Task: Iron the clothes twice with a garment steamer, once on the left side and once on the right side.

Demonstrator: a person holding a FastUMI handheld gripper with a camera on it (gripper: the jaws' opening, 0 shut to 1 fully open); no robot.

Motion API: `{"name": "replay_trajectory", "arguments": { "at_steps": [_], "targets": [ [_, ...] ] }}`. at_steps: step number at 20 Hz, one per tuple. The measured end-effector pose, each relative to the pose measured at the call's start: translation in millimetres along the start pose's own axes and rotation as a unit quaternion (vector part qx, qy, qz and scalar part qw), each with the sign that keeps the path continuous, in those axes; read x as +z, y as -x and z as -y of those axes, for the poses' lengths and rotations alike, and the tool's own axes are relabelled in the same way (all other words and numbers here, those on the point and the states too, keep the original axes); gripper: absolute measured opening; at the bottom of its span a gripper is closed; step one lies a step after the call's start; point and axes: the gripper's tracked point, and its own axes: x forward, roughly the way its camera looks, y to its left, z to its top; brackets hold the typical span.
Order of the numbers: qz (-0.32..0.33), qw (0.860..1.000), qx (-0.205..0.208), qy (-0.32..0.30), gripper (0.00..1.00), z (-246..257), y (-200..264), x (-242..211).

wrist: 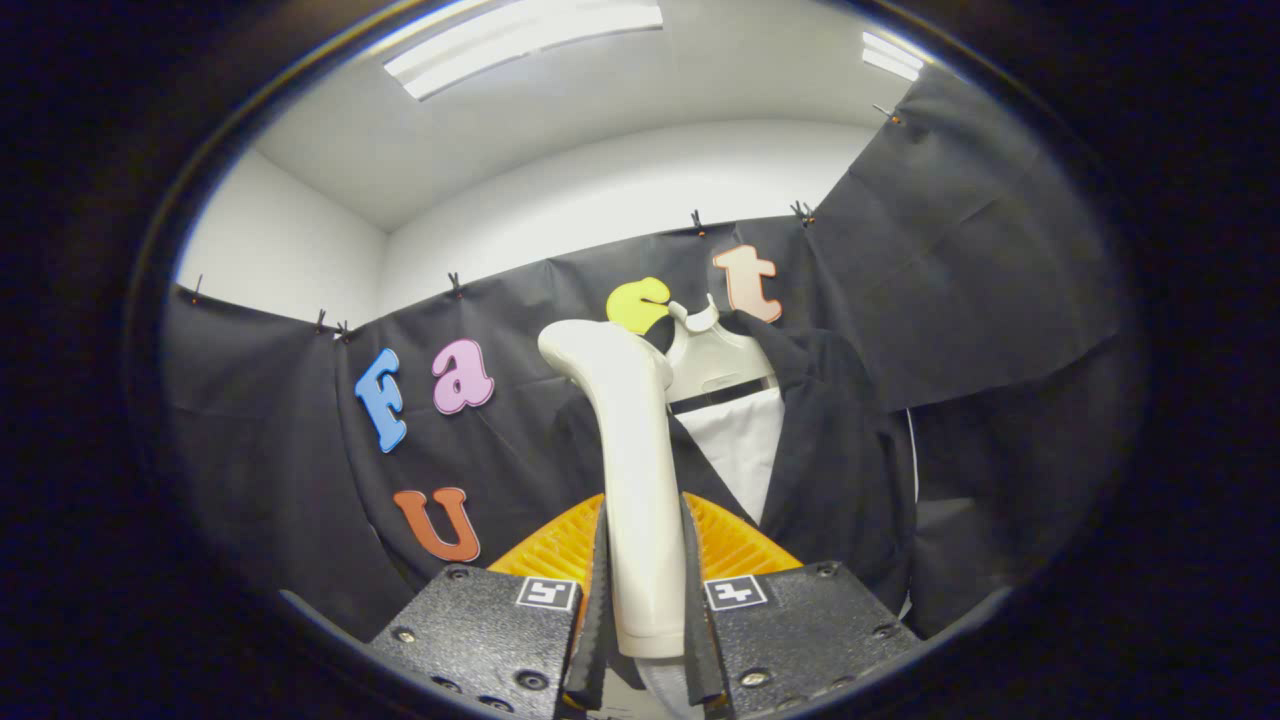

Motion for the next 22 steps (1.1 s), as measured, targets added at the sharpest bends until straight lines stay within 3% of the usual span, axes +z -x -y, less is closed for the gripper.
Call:
{"name": "replay_trajectory", "arguments": {
  "at_steps": [5, 12, 22],
  "targets": [
    [-0.009, 1.000, -0.011, 0.016, 0.33, 1.0, -33.5, -11.3],
    [-0.024, 0.998, -0.034, 0.043, 0.33, 7.1, -43.0, -31.1],
    [-0.040, 0.996, -0.049, 0.062, 0.33, 8.1, -27.3, -59.7]
  ]
}}
